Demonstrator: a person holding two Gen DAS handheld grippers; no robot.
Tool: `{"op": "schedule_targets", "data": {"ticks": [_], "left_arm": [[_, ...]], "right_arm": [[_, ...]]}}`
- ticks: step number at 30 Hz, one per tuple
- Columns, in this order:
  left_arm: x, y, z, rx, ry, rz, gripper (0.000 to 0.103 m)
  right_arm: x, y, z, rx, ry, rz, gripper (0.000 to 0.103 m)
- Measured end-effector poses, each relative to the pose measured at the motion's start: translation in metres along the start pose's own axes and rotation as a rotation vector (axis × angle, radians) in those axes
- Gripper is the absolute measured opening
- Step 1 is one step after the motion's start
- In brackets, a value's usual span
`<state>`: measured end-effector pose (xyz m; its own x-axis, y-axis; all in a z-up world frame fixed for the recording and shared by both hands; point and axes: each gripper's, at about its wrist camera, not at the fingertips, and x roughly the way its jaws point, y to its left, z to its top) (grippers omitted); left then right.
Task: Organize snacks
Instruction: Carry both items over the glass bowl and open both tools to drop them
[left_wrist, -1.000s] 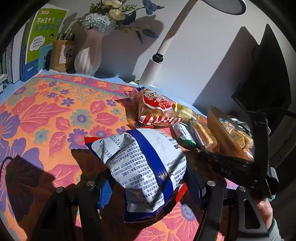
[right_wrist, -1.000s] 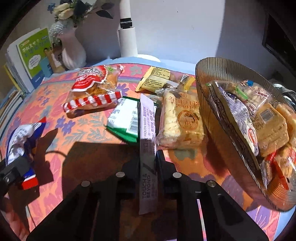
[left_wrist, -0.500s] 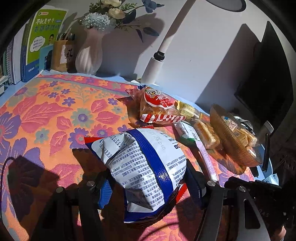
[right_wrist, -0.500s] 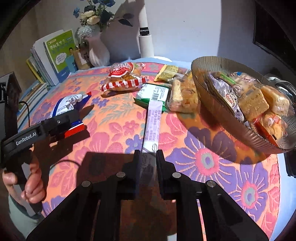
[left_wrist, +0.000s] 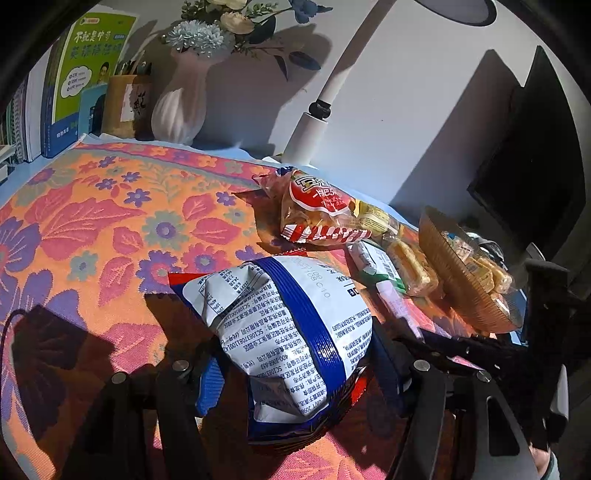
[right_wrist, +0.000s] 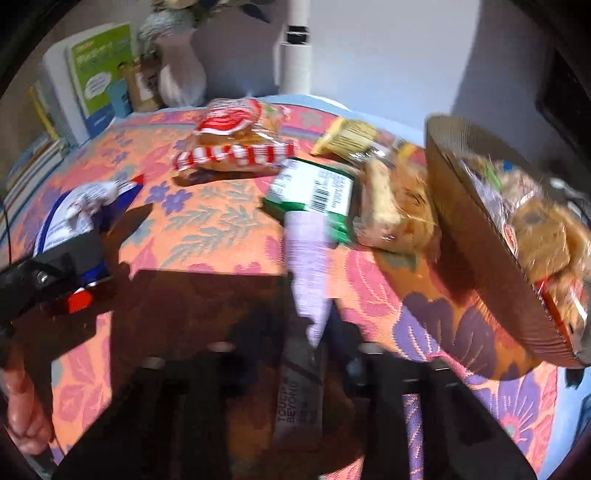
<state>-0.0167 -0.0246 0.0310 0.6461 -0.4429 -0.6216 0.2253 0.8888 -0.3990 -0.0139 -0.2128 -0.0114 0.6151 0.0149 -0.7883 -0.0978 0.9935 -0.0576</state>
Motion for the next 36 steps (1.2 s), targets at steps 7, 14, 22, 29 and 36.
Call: {"op": "schedule_targets", "data": {"ticks": [7, 14, 22, 29, 36], "left_arm": [[-0.005, -0.009, 0.001, 0.028, -0.004, 0.007, 0.066], [-0.027, -0.051, 0.019, 0.143, -0.032, -0.001, 0.066], [-0.027, -0.136, 0.058, 0.32, -0.066, -0.045, 0.066], [0.025, -0.213, 0.097, 0.409, 0.034, -0.192, 0.066], [0.098, -0.239, 0.112, 0.406, 0.157, -0.238, 0.066]], "right_arm": [[-0.038, -0.018, -0.012, 0.081, -0.073, 0.089, 0.019], [-0.092, -0.048, -0.019, 0.152, -0.174, 0.087, 0.019], [-0.145, -0.108, -0.009, 0.239, -0.295, -0.007, 0.019], [-0.158, -0.175, 0.016, 0.351, -0.354, -0.101, 0.019], [-0.125, -0.219, 0.035, 0.435, -0.299, -0.088, 0.019]]}}
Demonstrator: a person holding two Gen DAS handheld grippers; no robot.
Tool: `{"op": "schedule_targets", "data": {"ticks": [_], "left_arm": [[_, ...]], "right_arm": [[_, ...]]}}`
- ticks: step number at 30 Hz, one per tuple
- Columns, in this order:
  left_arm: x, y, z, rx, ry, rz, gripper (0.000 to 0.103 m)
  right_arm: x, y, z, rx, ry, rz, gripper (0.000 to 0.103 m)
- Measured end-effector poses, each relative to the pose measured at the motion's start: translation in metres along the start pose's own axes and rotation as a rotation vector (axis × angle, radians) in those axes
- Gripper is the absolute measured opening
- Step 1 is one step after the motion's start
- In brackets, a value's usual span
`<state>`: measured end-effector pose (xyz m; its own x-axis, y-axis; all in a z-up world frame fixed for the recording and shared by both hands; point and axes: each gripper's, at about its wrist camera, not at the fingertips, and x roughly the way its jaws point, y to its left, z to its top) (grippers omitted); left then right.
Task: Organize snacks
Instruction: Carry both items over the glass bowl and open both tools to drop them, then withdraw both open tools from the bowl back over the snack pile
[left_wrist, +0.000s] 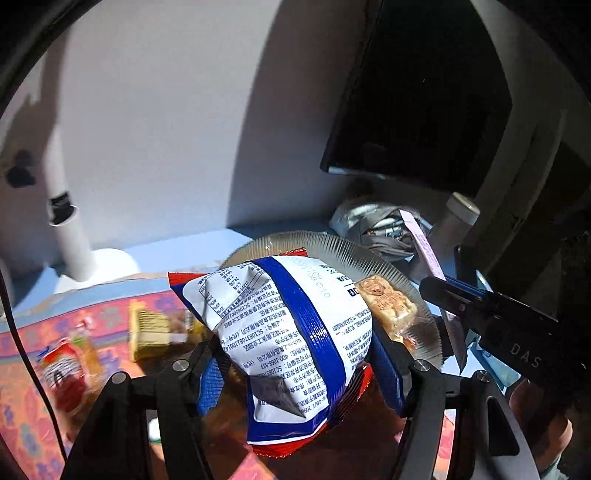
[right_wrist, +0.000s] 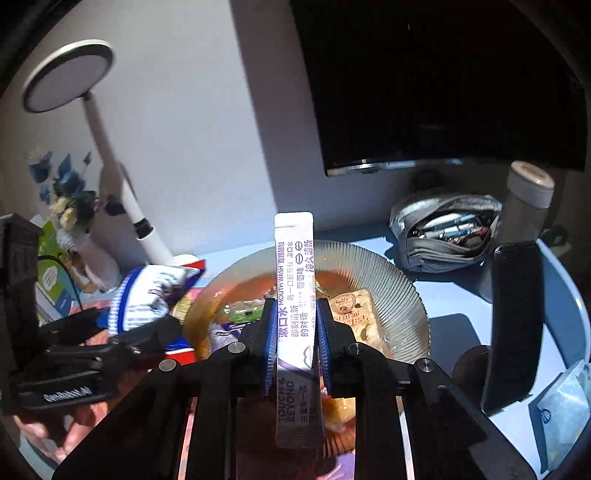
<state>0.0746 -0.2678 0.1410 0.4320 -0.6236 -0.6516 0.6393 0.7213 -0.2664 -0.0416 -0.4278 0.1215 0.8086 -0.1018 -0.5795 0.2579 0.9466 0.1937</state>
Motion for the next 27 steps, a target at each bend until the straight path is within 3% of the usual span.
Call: {"op": "schedule_targets", "data": {"ticks": [2, 4, 11, 16, 21, 27], "left_arm": [[0.014, -0.002, 0.002, -0.002, 0.019, -0.005, 0.069], [0.022, -0.001, 0.002, 0.002, 0.034, 0.002, 0.081], [-0.005, 0.008, -0.002, -0.002, -0.02, 0.016, 0.082], [-0.051, 0.023, -0.009, -0.017, -0.077, 0.047, 0.082], [-0.127, 0.04, -0.031, 0.022, -0.151, 0.207, 0.082], [-0.208, 0.082, -0.06, -0.06, -0.232, 0.329, 0.082]], "right_arm": [[0.008, -0.003, 0.001, -0.001, 0.012, 0.003, 0.02], [0.017, -0.004, 0.001, -0.008, 0.038, 0.024, 0.025], [0.014, -0.007, -0.011, 0.002, 0.061, 0.046, 0.029], [0.002, 0.004, -0.017, -0.001, 0.071, 0.067, 0.029], [-0.014, 0.03, -0.023, -0.026, 0.077, 0.131, 0.029], [-0.027, 0.09, -0.04, -0.114, 0.093, 0.214, 0.029]]}}
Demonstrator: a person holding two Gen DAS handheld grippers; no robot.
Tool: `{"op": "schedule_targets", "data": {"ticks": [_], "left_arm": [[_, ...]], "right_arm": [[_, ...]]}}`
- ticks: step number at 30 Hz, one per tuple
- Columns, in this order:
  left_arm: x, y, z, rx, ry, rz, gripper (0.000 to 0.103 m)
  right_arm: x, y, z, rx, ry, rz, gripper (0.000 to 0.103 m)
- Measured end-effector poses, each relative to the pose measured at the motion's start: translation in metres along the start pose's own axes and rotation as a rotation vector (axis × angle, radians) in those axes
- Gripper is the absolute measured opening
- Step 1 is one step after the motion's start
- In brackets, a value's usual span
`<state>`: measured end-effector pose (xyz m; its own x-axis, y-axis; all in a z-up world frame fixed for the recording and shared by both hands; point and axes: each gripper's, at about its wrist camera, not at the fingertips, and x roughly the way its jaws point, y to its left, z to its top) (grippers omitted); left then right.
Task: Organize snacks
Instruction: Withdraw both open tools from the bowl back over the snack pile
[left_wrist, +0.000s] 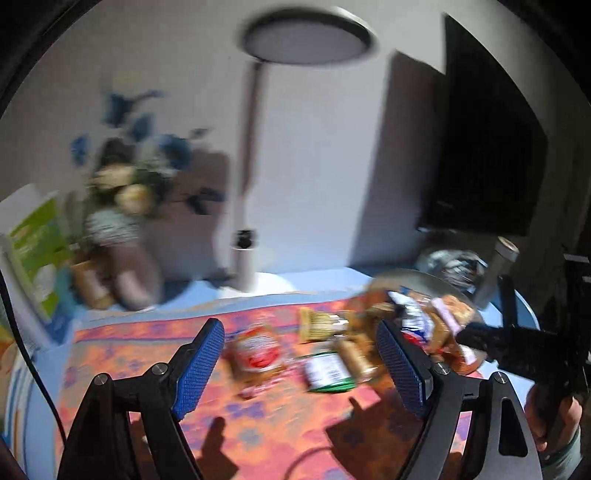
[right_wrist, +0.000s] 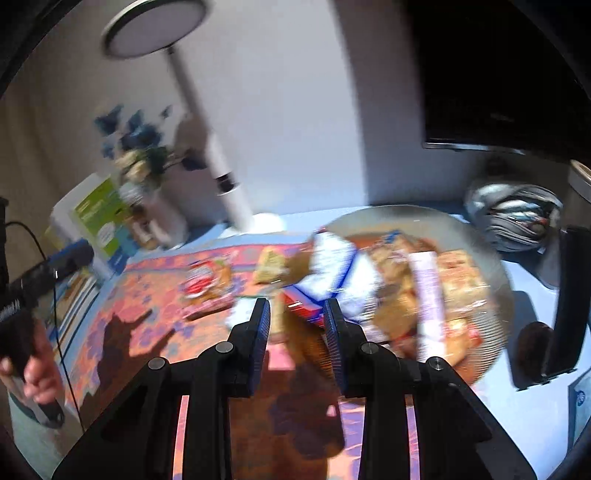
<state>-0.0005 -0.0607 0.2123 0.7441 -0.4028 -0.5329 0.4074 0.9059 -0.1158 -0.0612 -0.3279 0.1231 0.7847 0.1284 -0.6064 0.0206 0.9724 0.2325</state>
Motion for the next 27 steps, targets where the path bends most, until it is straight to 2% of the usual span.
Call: {"op": "schedule_targets", "data": {"ticks": [6, 11, 13, 15, 17, 20, 23, 25, 27], "left_arm": [[-0.021, 0.056, -0.026, -0.098, 0.003, 0.06, 0.082], [-0.007, 0.081, -0.059, -0.17, 0.052, 0.059, 0.083], [0.014, 0.09, -0.081, -0.203, 0.097, 0.055, 0.083], [0.034, 0.096, -0.1, -0.218, 0.142, 0.061, 0.083], [0.057, 0.1, -0.122, -0.22, 0.191, 0.084, 0.083], [0.08, 0.105, -0.145, -0.217, 0.228, 0.109, 0.083], [0.093, 0.109, -0.159, -0.23, 0.258, 0.125, 0.083], [0.086, 0.109, -0.158, -0.232, 0.206, 0.109, 0.083], [0.084, 0.108, -0.16, -0.225, 0.194, 0.116, 0.083]], "right_arm": [[0.011, 0.056, -0.016, -0.104, 0.04, 0.042, 0.029], [0.031, 0.072, -0.035, -0.115, 0.091, 0.052, 0.03], [0.042, 0.071, -0.043, -0.096, 0.114, 0.057, 0.032], [0.058, 0.062, -0.054, -0.051, 0.167, 0.083, 0.039], [0.078, 0.046, -0.066, 0.015, 0.229, 0.102, 0.041], [0.098, 0.032, -0.081, 0.045, 0.261, 0.049, 0.041], [0.109, 0.028, -0.091, 0.018, 0.255, 0.01, 0.042], [0.11, 0.028, -0.097, 0.003, 0.221, 0.019, 0.046], [0.107, 0.03, -0.098, -0.004, 0.202, 0.029, 0.054]]}}
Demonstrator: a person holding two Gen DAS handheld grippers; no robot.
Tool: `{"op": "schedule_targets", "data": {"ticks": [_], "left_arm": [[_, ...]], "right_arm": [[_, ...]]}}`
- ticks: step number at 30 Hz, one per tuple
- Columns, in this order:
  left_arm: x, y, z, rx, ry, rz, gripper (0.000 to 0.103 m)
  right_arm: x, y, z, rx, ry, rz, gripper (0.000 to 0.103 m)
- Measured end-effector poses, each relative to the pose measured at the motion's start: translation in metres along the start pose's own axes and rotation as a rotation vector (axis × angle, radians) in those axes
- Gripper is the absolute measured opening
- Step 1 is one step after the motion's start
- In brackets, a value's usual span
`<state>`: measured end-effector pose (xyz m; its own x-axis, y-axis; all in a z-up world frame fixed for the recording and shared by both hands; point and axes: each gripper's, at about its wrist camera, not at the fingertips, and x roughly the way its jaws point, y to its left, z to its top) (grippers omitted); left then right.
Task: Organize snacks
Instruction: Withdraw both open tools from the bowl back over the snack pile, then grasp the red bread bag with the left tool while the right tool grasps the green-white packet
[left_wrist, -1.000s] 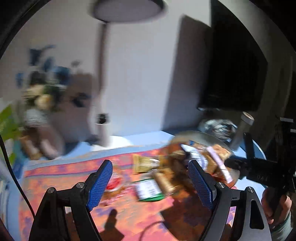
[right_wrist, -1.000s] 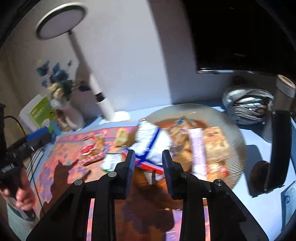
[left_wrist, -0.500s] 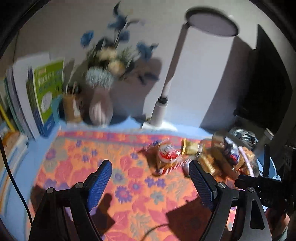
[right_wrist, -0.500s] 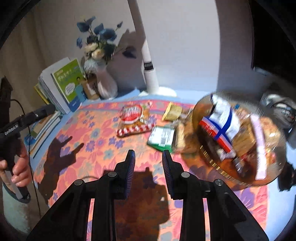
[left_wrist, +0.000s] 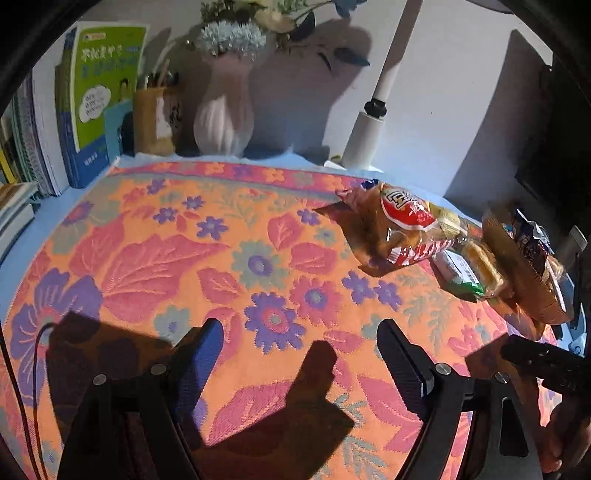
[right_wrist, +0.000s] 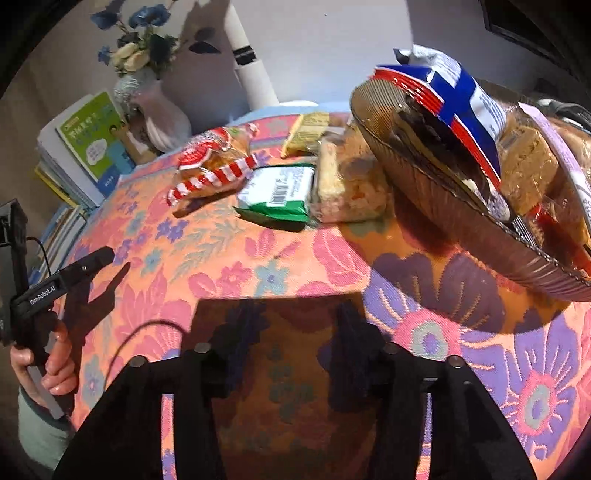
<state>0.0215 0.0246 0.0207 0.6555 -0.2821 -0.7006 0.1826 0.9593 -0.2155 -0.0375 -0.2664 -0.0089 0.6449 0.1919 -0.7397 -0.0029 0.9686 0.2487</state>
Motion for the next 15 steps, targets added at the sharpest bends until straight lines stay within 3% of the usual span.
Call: {"op": "schedule_targets", "data": {"ticks": [10, 15], "left_arm": [[0.001, -0.013, -0.002, 0.067, 0.012, 0.047, 0.083], [-0.003, -0.018, -0.002, 0.088, -0.01, 0.098, 0.083]], "right_arm": [[-0.004, -0.002, -0.002, 0.004, -0.022, 0.009, 0.062], [-0.01, 0.006, -0.004, -0.028, -0.044, -0.041, 0.065]]}}
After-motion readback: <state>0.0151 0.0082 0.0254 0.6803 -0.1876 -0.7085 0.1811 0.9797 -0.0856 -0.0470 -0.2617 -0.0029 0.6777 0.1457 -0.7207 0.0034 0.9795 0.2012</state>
